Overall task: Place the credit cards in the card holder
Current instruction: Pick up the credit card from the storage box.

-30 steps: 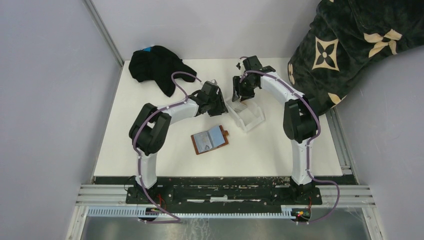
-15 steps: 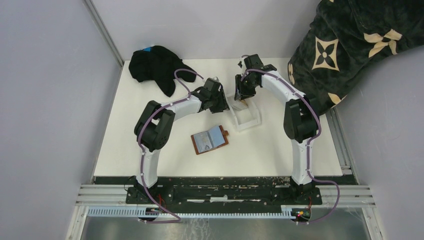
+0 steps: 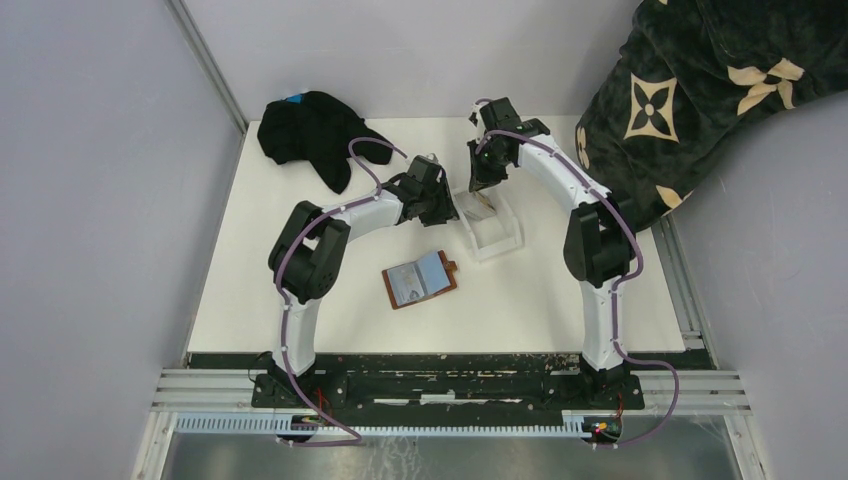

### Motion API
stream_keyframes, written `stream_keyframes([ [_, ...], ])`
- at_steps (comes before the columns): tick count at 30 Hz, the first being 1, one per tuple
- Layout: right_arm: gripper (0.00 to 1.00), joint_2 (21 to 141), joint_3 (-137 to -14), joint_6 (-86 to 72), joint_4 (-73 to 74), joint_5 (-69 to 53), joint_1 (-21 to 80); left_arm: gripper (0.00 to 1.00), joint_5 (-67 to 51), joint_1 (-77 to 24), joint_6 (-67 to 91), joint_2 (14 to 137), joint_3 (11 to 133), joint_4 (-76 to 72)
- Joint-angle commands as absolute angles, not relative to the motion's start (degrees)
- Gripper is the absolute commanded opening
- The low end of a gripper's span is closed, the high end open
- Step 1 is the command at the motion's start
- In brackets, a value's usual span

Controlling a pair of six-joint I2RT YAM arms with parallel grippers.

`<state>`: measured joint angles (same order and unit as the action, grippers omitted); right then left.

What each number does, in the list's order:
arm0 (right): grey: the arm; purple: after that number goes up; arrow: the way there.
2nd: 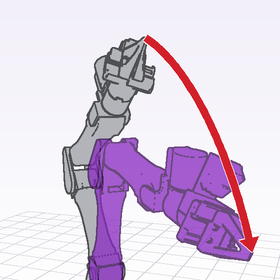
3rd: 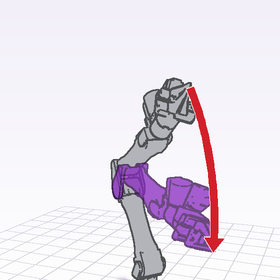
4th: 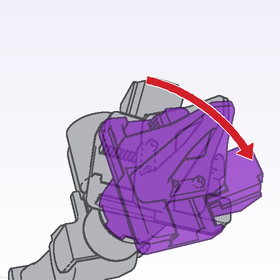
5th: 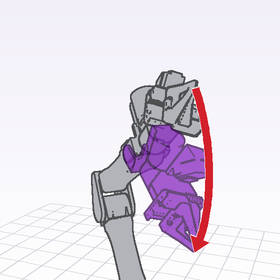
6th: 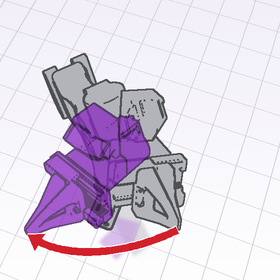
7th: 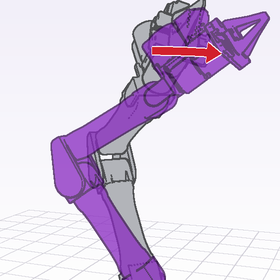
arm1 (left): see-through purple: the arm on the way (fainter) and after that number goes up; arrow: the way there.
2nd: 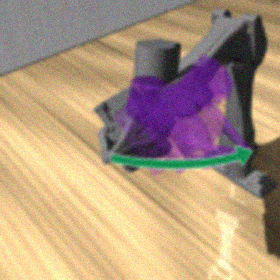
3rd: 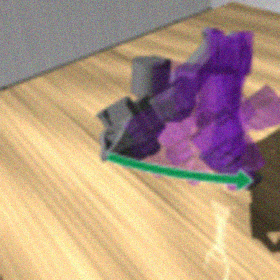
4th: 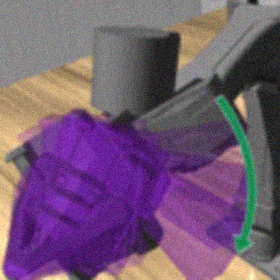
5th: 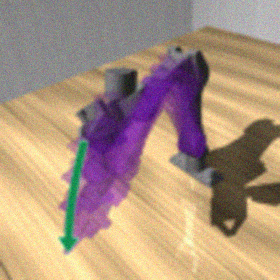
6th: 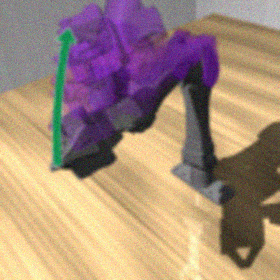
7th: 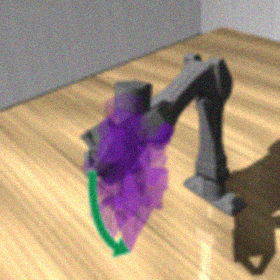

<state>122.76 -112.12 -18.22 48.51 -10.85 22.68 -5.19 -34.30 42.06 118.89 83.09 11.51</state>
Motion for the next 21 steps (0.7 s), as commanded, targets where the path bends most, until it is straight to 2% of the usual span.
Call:
stream_keyframes([
  [1, 0.08, 122.1, -115.53, -17.93, 50.92, -8.9, 24.78, 0.46, -7.84, -34.64, 40.64, 118.61, 85.15, 7.46],
  [2, 0.04, 121.88, -115.96, -17.61, 51.61, -7.68, 24.98, 0.46, -7.98, -34.72, 40.69, 118.53, 85.02, 7.39],
  [5, 0.01, 120.81, -116.99, -16.42, 52.82, -3.43, 26.0, 0.46, -7.99, -34.67, 40.65, 118.15, 84.83, 7.13],
  [14, 0.01, 114.38, -117.59, -12.44, 54.71, 12.05, 28.12, 0.48, -5.5, -34.49, 38.41, 113.73, 82.62, 7.19],
  [21, 0.01, 106.47, -114.18, -12.82, 56.29, 9.64, 28.45, 0.49, -5.32, -33.62, 33.64, 105.46, 76.08, 3.9],
])
